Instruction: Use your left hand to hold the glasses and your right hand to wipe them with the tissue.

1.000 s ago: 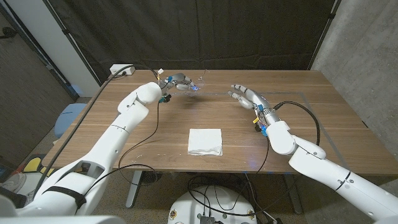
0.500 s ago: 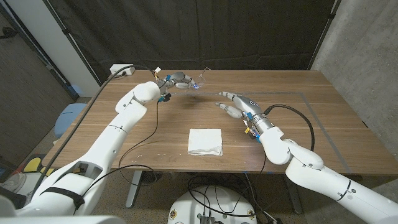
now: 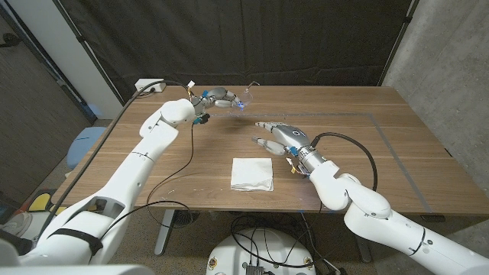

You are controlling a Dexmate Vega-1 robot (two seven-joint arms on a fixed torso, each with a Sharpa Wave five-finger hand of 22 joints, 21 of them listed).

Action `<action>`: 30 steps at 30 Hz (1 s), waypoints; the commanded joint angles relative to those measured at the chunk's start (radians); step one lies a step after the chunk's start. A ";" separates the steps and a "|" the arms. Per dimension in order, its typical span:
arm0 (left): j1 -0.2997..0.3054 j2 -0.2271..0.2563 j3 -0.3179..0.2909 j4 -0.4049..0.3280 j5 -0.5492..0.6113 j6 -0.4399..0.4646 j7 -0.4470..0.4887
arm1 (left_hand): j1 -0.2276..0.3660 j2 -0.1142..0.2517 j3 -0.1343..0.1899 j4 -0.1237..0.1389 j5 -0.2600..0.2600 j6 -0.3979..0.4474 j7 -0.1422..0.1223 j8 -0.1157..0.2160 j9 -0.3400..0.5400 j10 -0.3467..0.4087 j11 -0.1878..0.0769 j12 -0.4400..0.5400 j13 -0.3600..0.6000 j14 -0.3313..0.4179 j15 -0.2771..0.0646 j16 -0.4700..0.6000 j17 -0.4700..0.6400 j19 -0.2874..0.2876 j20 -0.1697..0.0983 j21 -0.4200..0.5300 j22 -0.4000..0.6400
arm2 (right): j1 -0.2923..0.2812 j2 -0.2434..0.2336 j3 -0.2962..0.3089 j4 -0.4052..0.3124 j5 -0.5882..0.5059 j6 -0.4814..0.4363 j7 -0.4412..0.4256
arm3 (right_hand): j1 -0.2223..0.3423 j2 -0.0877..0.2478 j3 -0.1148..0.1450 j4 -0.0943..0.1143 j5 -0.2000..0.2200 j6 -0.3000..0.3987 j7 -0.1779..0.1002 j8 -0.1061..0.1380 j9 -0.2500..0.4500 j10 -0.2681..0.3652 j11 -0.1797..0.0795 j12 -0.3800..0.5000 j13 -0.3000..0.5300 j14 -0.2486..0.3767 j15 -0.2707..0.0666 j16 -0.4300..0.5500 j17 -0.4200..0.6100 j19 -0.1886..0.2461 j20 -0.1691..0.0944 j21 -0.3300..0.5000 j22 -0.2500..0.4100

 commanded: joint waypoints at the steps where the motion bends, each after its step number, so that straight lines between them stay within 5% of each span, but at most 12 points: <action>1: -0.015 0.002 -0.002 0.025 -0.050 -0.001 -0.022 | 0.003 0.001 0.010 0.003 -0.005 0.057 0.063 0.005 0.004 -0.001 0.007 0.008 0.003 0.007 -0.137 -0.006 0.006 0.002 0.004 0.006 0.005 | 0.011 0.034 -0.061 -0.025 -0.154 -0.046 0.191 | 0.016 -0.004 -0.005 -0.006 -0.003 -0.038 -0.002 -0.012 0.002 -0.035 -0.004 -0.018 0.003 -0.028 0.004 -0.007 0.006 -0.013 0.001 -0.008 0.002; 7: -0.022 0.002 0.002 0.040 -0.059 -0.011 -0.023 | 0.002 0.002 0.013 0.003 -0.005 0.055 0.063 0.005 0.006 -0.004 0.005 0.010 0.003 0.004 -0.134 -0.008 0.009 0.001 0.005 0.007 0.005 | 0.018 0.060 -0.085 -0.045 -0.207 -0.117 0.326 | 0.007 -0.011 -0.021 0.001 -0.005 -0.124 0.005 -0.023 0.003 -0.113 0.002 -0.043 0.005 -0.094 0.023 -0.013 0.010 -0.052 -0.001 -0.024 0.003; 21: -0.036 0.003 0.009 0.066 -0.072 -0.030 -0.027 | 0.001 0.002 0.018 0.003 -0.005 0.050 0.065 0.004 0.006 -0.011 0.008 0.016 0.002 0.003 -0.133 -0.012 0.015 -0.001 0.007 0.010 0.006 | 0.023 0.099 -0.121 -0.038 -0.291 -0.178 0.486 | -0.030 -0.029 -0.057 0.021 -0.009 -0.216 0.005 -0.021 0.004 -0.219 0.009 -0.053 0.007 -0.176 0.046 -0.012 0.014 -0.106 -0.009 -0.046 0.005; 30: -0.043 0.002 0.015 0.079 -0.076 -0.042 -0.029 | 0.000 0.001 0.021 0.003 -0.005 0.052 0.066 0.006 0.007 -0.010 0.008 0.019 0.001 0.003 -0.132 -0.013 0.017 -0.002 0.009 0.012 0.006 | 0.034 0.126 -0.145 -0.021 -0.359 -0.192 0.556 | -0.017 -0.044 -0.064 0.007 -0.005 -0.237 -0.049 -0.013 0.003 -0.244 0.008 -0.047 0.008 -0.200 0.056 -0.011 0.009 -0.127 0.005 -0.053 0.005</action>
